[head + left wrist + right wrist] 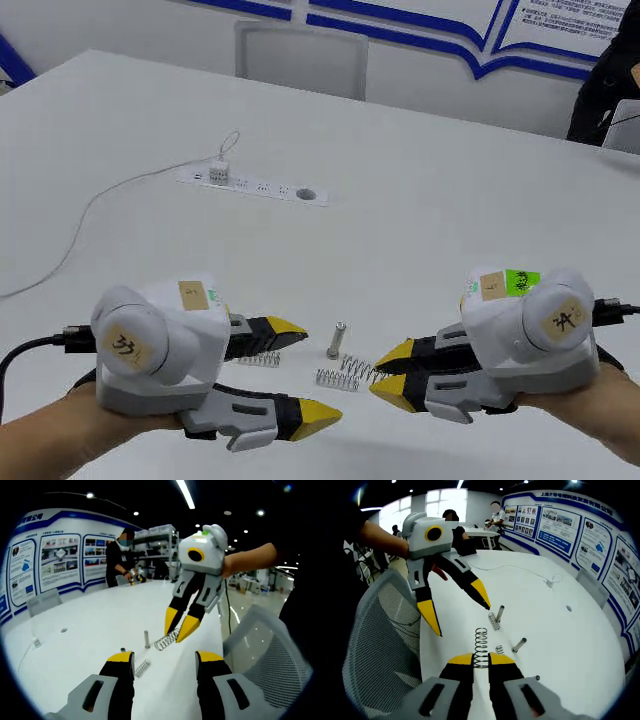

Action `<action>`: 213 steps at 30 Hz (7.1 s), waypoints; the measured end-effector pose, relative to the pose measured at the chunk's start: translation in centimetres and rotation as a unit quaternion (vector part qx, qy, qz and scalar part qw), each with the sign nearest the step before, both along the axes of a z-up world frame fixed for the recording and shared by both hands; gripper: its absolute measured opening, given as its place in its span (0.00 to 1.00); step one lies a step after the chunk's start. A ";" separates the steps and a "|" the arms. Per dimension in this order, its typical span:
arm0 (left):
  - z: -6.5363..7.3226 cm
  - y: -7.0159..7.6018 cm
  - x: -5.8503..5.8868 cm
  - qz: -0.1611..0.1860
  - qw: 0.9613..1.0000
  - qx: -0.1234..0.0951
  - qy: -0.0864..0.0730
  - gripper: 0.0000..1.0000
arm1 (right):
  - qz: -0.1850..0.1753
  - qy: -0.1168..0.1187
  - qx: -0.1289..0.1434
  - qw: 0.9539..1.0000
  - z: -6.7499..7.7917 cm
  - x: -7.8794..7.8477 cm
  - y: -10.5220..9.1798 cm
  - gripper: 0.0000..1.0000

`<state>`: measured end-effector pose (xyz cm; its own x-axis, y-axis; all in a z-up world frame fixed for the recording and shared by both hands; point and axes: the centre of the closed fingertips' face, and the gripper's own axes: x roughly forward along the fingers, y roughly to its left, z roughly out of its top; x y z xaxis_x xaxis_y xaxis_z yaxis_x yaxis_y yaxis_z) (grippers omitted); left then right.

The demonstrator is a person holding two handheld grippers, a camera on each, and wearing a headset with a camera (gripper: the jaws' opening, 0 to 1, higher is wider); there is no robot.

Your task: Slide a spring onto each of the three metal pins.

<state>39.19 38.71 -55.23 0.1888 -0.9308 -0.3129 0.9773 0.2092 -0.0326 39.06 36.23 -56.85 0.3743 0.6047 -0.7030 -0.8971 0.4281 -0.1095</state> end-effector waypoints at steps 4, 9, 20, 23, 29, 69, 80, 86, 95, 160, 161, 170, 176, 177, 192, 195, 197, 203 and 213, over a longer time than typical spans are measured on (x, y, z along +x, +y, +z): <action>-0.2 -0.4 -0.1 -0.014 1.000 0.014 -0.009 0.49 | 0.027 -0.004 -0.008 1.000 0.2 -0.5 0.9 0.11; 0.0 -0.7 -0.6 -0.027 0.999 0.016 -0.008 0.46 | 0.057 -0.009 -0.025 0.998 0.3 -1.2 1.4 0.11; -0.8 -0.8 -1.6 -0.052 0.998 0.042 -0.009 0.30 | 0.091 -0.015 -0.040 0.995 0.3 -2.0 2.1 0.11; -0.9 -0.9 -1.7 -0.059 0.997 0.047 -0.012 0.28 | 0.094 -0.015 -0.042 0.995 0.2 -2.1 2.1 0.11; -0.7 -1.0 -1.7 -0.060 0.997 0.047 -0.009 0.19 | 0.096 -0.012 -0.042 0.994 0.2 -2.2 2.0 0.11; -1.4 -0.3 -2.3 -0.111 0.988 0.082 -0.075 0.10 | 0.102 -0.004 -0.034 0.994 -0.6 -2.3 1.8 0.17; -1.1 -0.4 -2.5 -0.110 0.988 0.075 -0.074 0.10 | 0.094 -0.002 -0.012 0.995 0.1 -2.3 1.9 0.11; -0.8 -0.5 -2.4 -0.109 0.988 0.071 -0.078 0.10 | 0.090 0.000 0.003 0.996 0.9 -2.3 1.9 0.11; -0.8 -0.1 -2.1 -0.101 0.989 0.076 -0.082 0.10 | 0.088 0.002 0.053 0.995 2.7 -2.3 3.1 0.11; -0.8 0.5 -0.4 0.009 1.000 -0.005 -0.011 0.21 | -0.003 -0.014 0.164 0.986 5.6 0.8 4.2 0.10; -0.9 0.5 -0.3 0.011 1.000 -0.005 -0.010 0.23 | -0.005 -0.013 0.162 0.987 5.5 0.9 4.1 0.10; -1.8 1.8 0.9 0.050 0.999 0.002 -0.010 0.45 | -0.027 -0.016 0.159 0.987 5.0 1.2 2.9 0.10; -2.6 3.0 1.5 0.079 0.997 0.006 -0.005 0.55 | -0.046 -0.022 0.158 0.986 5.0 1.9 1.9 0.10; -2.7 3.2 1.6 0.084 0.996 0.009 -0.007 0.58 | -0.049 -0.023 0.158 0.986 5.0 2.0 1.7 0.10; -4.2 5.8 2.8 0.165 0.986 -0.004 0.009 0.65 | -0.081 -0.029 0.154 0.984 4.6 2.9 0.1 0.10; -4.6 6.1 2.8 0.172 0.985 0.002 0.007 0.66 | -0.084 -0.030 0.154 0.984 4.7 3.1 -0.1 0.10; -4.8 6.2 2.8 0.174 0.985 0.003 0.008 0.67 | -0.086 -0.032 0.153 0.984 4.8 3.2 -0.2 0.10; -5.5 6.5 2.8 0.178 0.984 0.010 0.013 0.67 | -0.096 -0.039 0.150 0.983 5.0 3.7 -1.0 0.10; -5.6 7.0 2.9 0.187 0.982 0.013 0.020 0.66 | -0.132 -0.048 0.147 0.979 4.6 4.6 -3.2 0.10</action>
